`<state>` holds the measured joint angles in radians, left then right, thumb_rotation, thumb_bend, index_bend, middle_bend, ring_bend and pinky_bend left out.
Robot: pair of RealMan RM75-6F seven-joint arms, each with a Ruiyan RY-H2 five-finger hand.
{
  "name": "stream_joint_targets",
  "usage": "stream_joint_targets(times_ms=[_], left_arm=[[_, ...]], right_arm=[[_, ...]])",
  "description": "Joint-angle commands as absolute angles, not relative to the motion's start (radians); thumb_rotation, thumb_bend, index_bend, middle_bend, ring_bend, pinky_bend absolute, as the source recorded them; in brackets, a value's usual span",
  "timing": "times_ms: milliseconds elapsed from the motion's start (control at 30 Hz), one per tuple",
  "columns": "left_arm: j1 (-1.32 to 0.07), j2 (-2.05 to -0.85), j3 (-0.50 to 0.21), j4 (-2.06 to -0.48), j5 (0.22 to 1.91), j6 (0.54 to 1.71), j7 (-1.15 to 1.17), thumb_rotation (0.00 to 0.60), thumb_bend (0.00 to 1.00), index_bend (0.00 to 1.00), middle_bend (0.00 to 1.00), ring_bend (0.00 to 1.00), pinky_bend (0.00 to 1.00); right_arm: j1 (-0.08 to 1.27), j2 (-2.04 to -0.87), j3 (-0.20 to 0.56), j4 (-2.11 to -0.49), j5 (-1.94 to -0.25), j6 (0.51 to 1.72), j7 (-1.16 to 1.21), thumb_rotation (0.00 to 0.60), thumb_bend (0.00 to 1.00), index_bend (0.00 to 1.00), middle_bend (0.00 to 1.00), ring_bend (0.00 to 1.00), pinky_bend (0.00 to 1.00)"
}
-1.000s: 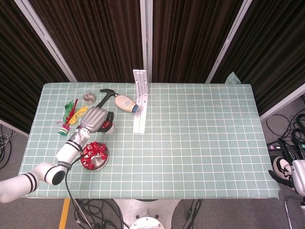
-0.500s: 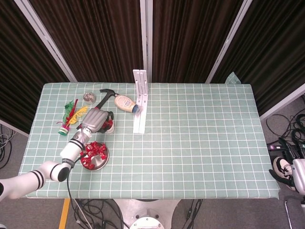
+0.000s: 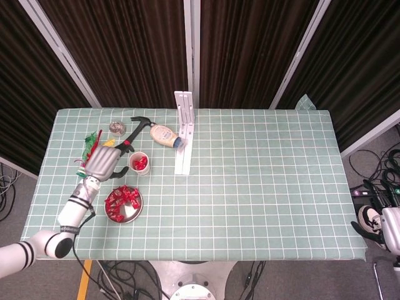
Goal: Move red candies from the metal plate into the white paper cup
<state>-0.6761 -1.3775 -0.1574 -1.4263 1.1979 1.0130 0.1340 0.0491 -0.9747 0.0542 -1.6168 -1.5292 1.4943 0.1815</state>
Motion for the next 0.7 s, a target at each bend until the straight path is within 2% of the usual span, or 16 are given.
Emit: stream_joint_targets(times_ms=[33, 200, 333, 400, 533, 700], left_arm=[[-0.596, -1.335, -0.097, -1.481, 1.264, 1.101, 0.118, 0.600, 0.33, 0.46, 0.52, 0.92, 1.00], [-0.544, -1.331, -0.037, -1.505, 1.278, 1.120, 0.180, 0.600, 0.24, 0.54, 0.68, 0.92, 1.00], [-0.530, -1.349, -0.020, -1.516, 1.248, 1.091, 0.207, 0.600, 0.20, 0.55, 0.88, 0.94, 1.00], [-0.528, -1.362, -0.012, -1.514, 1.235, 1.074, 0.229, 0.600, 0.19, 0.55, 0.94, 0.96, 1.00], [-0.529, -1.392, -0.003, -1.503, 1.189, 1.031, 0.279, 0.600, 0.19, 0.55, 0.99, 0.99, 1.00], [-0.531, -1.435, -0.013, -1.472, 1.118, 0.988, 0.304, 0.600, 0.19, 0.55, 1.00, 1.00, 1.00]], right_arm=[[0.052, -0.978, 0.053, -1.615, -1.535, 1.492, 0.183, 0.600, 0.09, 0.08, 0.19, 0.04, 0.32], [0.060, -0.983, 0.051, -1.616, -1.547, 1.486, 0.180, 0.600, 0.09, 0.08, 0.19, 0.04, 0.32], [0.063, -0.983, 0.051, -1.621, -1.551, 1.487, 0.176, 0.600, 0.09, 0.08, 0.19, 0.05, 0.33], [0.061, -0.981, 0.050, -1.622, -1.551, 1.489, 0.174, 0.600, 0.09, 0.08, 0.20, 0.06, 0.33], [0.058, -0.979, 0.048, -1.624, -1.551, 1.493, 0.173, 0.600, 0.09, 0.08, 0.20, 0.06, 0.33], [0.058, -0.977, 0.049, -1.625, -1.548, 1.493, 0.173, 0.600, 0.09, 0.08, 0.20, 0.06, 0.33]])
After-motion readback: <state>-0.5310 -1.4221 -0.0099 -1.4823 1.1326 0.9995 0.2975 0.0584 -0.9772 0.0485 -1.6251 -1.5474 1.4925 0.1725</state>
